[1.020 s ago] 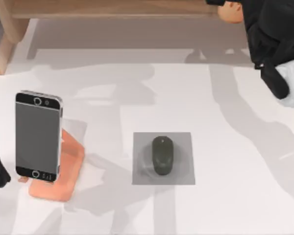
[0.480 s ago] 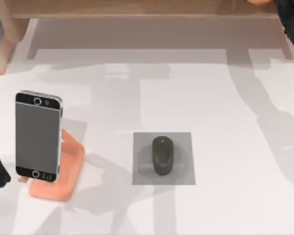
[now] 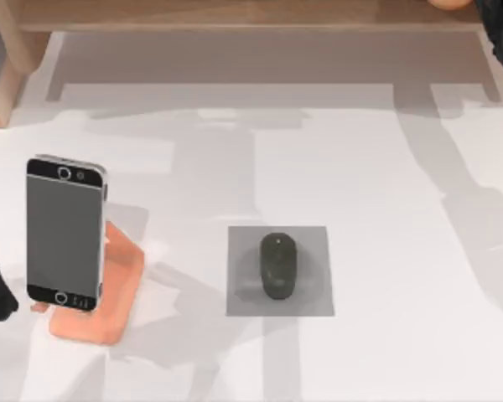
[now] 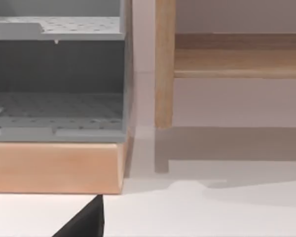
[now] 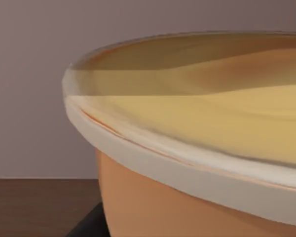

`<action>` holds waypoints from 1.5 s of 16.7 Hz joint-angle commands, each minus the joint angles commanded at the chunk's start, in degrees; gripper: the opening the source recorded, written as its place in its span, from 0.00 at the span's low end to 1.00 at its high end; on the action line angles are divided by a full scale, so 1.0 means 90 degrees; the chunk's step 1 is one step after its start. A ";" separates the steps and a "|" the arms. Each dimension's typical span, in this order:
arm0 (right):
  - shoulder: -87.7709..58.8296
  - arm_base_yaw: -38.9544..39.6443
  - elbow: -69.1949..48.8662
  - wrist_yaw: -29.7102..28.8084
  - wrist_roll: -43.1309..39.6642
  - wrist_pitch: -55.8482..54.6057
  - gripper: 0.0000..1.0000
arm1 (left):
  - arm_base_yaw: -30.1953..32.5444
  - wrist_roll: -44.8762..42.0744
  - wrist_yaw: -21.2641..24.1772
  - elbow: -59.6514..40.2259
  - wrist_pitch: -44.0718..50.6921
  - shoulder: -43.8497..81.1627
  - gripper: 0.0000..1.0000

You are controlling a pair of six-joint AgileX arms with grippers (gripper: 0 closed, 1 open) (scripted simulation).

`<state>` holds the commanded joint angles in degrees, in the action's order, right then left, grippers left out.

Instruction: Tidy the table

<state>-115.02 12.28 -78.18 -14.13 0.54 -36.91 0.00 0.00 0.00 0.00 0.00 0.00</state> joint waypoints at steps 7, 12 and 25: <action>0.0017 0.0009 -0.0029 0.0033 -0.0015 -0.0012 0.00 | 0.0000 0.0000 0.0000 0.0000 0.0000 0.0000 1.00; -0.0027 -0.0031 -0.0026 0.0011 -0.0018 0.0012 0.00 | 0.0000 0.0000 0.0000 0.0000 0.0000 0.0000 1.00; -0.0027 -0.0031 -0.0027 0.0011 -0.0017 0.0011 0.75 | 0.0000 0.0000 0.0000 0.0000 0.0000 0.0000 1.00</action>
<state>-115.27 12.00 -78.42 -14.03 0.38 -36.80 0.00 0.00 0.00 0.00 0.00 0.00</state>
